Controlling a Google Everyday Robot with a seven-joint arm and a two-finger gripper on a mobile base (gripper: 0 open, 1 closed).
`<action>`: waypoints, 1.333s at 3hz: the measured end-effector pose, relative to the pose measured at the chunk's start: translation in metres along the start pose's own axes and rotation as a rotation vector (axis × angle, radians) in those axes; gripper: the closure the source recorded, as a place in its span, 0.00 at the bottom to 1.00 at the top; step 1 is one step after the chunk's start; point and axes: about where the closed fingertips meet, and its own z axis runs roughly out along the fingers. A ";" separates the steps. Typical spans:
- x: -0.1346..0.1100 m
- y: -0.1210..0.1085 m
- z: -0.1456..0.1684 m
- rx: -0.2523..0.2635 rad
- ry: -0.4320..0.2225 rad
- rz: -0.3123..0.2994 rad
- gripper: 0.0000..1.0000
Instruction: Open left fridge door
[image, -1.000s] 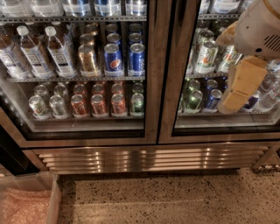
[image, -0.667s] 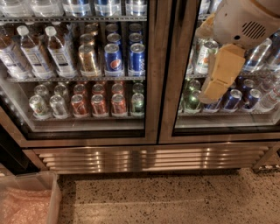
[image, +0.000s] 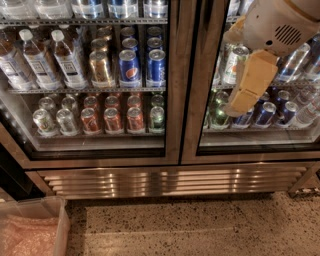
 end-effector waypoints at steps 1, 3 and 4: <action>-0.011 -0.021 0.008 0.021 -0.058 0.003 0.00; -0.024 -0.045 0.013 0.040 -0.115 0.008 0.00; -0.027 -0.044 0.017 0.035 -0.140 0.012 0.00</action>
Offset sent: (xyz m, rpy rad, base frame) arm 0.0755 0.0245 0.0148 0.1686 -0.0785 -0.0008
